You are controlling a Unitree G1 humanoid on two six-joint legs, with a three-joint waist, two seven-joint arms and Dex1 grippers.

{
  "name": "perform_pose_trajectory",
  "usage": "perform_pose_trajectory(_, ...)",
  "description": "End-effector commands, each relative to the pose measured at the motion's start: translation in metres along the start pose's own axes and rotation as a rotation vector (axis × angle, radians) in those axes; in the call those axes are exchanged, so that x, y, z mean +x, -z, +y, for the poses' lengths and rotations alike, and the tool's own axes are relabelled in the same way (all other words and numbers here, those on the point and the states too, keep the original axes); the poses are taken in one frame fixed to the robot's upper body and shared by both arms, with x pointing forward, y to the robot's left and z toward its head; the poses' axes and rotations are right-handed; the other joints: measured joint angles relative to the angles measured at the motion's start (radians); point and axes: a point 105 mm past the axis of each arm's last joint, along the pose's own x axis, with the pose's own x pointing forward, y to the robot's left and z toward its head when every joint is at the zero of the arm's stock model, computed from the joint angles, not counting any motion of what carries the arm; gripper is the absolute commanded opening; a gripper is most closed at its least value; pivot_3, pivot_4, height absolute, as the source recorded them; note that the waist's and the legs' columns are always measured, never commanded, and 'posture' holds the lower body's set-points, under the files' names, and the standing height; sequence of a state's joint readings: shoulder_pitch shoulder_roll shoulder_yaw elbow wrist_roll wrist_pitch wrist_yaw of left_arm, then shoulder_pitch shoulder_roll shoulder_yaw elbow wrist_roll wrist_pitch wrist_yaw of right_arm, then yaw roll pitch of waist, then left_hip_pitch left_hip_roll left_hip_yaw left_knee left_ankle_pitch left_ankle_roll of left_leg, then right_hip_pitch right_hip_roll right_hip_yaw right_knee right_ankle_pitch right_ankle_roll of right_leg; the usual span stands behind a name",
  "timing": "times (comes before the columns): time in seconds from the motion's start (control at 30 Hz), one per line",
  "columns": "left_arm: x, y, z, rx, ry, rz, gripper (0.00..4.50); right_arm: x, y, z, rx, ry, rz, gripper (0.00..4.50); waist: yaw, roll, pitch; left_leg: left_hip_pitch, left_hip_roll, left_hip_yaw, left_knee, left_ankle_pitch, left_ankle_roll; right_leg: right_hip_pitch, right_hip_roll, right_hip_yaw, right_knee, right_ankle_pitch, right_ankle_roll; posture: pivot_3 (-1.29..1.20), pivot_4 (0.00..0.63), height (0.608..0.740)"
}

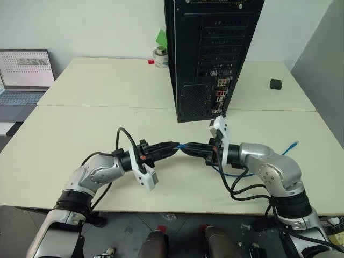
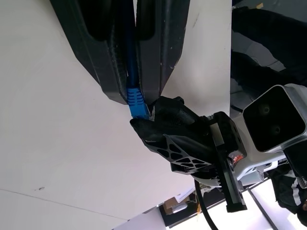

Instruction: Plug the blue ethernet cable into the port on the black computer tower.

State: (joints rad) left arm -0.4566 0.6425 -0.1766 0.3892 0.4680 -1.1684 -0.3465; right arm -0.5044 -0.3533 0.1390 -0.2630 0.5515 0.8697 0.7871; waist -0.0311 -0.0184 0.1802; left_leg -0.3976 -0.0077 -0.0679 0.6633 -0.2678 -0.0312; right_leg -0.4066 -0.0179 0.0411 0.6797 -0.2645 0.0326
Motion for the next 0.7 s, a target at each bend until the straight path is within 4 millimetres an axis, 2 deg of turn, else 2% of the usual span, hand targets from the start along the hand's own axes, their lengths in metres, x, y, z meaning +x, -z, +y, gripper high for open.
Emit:
perform_pose_trajectory(0.03, 0.003, -0.007, 0.001, -0.045, -0.006, -0.037, 1.32, -0.003, -0.015, -0.001, -0.043, 0.002, -0.034, 0.01, 0.000, 0.000, 0.000, 0.000, 0.000, 0.000, 0.000, 0.000, 0.000, 0.000, 0.000, 0.000, 0.000, 0.000, 0.000, 0.00, 0.150, 0.740)
perform_pose_trajectory(0.17, 0.003, 0.008, -0.003, -0.220, -0.021, 0.060, 2.01, -0.009, -0.019, -0.007, -0.077, 0.040, -0.032, 0.01, -0.001, 0.000, 0.000, 0.000, 0.000, 0.000, 0.000, 0.000, 0.000, 0.000, 0.000, 0.000, 0.000, 0.000, 0.000, 0.00, 0.150, 0.740)
perform_pose_trajectory(0.27, 0.003, 0.024, -0.007, -0.455, -0.061, 0.169, 2.63, -0.019, -0.026, -0.018, -0.116, 0.125, -0.054, 0.00, -0.001, 0.000, 0.000, 0.000, 0.000, 0.000, 0.000, 0.000, 0.000, 0.000, 0.000, 0.000, 0.000, 0.000, 0.000, 0.00, 0.150, 0.740)
perform_pose_trajectory(0.37, 0.008, 0.031, 0.001, -0.666, -0.140, 0.215, 3.21, -0.032, -0.035, -0.032, -0.158, 0.244, -0.085, 0.00, -0.002, 0.000, 0.000, 0.000, 0.000, 0.000, 0.000, 0.000, 0.000, 0.000, 0.001, 0.000, 0.000, 0.000, 0.000, 0.00, 0.150, 0.740)
perform_pose_trajectory(0.47, 0.017, 0.035, 0.015, -0.840, -0.220, 0.229, 3.22, -0.043, -0.048, -0.052, -0.220, 0.419, -0.131, 0.00, -0.001, 0.000, 0.000, -0.001, 0.000, -0.001, 0.001, 0.000, 0.000, 0.000, 0.001, 0.000, 0.000, 0.000, 0.000, 0.00, 0.150, 0.740)
perform_pose_trajectory(0.6, 0.035, 0.039, 0.040, -0.966, -0.320, 0.245, 3.22, -0.058, -0.070, -0.087, -0.286, 0.742, -0.207, 0.00, -0.002, 0.000, 0.000, -0.001, 0.000, -0.001, 0.001, 0.000, 0.000, 0.000, 0.001, 0.000, 0.000, 0.000, 0.000, 0.00, 0.150, 0.740)
perform_pose_trajectory(0.7, 0.047, 0.039, 0.051, -1.056, -0.349, 0.250, 3.22, -0.061, -0.078, -0.100, -0.304, 0.882, -0.254, 0.00, -0.002, 0.000, 0.000, -0.001, 0.000, -0.001, 0.001, 0.000, 0.000, 0.000, 0.002, 0.000, 0.001, 0.000, 0.000, 0.00, 0.150, 0.740)
